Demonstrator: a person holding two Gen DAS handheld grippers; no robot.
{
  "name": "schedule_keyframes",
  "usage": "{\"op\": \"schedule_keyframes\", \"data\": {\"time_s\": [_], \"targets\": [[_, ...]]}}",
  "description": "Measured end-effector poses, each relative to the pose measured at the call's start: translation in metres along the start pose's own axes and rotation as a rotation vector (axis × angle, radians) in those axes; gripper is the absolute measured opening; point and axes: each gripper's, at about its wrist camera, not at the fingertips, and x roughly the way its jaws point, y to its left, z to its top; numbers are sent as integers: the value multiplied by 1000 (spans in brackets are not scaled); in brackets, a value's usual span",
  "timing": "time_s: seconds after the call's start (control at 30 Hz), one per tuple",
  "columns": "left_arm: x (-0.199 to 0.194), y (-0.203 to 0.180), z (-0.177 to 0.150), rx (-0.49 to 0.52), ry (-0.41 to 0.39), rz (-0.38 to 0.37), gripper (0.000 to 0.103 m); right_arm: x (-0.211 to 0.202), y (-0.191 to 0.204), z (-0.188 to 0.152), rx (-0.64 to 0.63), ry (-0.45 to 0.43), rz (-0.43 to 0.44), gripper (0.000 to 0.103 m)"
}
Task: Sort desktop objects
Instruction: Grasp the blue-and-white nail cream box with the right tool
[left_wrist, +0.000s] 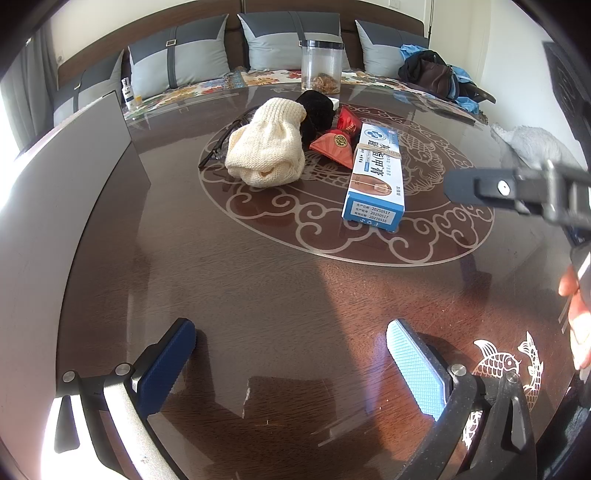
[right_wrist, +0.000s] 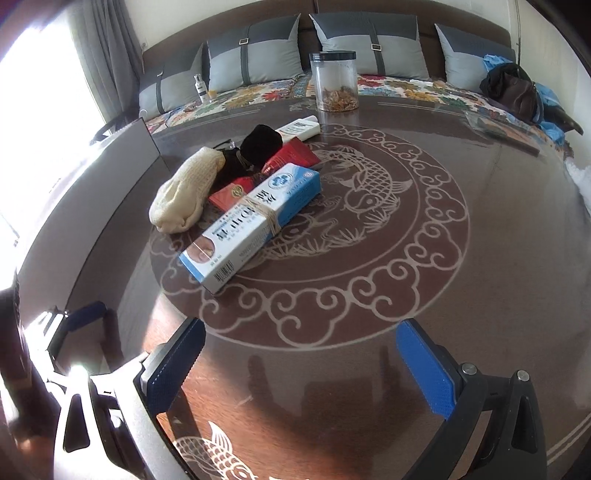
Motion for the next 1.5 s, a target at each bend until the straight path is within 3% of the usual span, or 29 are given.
{"op": "schedule_keyframes", "data": {"time_s": [0.1,0.2,0.33,0.4,0.53,0.63,0.73,0.87,1.0,1.1,1.17,1.5], "targets": [[0,0,0,1,0,0,103,26,18,38,58,54,47,103],[0,0,0,0,0,-1,103,57,32,61,70,114,16,103],[0,0,0,0,0,0,103,85,46,63,21,179,-32,103],[0,0,0,0,-1,0,103,87,52,60,-30,150,-44,102],[1,0,0,0,0,0,103,79,49,50,-92,99,-79,67],[1,0,0,-1,0,0,103,67,32,42,-81,78,-74,53],[1,1,0,0,0,0,103,50,9,30,-66,55,-80,42],[1,1,0,0,-1,0,103,24,-24,3,-92,28,-134,42],[1,0,0,-1,-1,-1,103,-2,-54,-25,-127,3,-160,42],[1,1,0,-1,-1,-1,103,-15,-70,-37,-116,-19,-128,46],[1,1,0,-1,-1,-1,103,-17,-77,-39,-105,-25,-115,67],[2,0,1,5,3,-4,103,-7,-71,-43,-160,0,-98,101]]}}
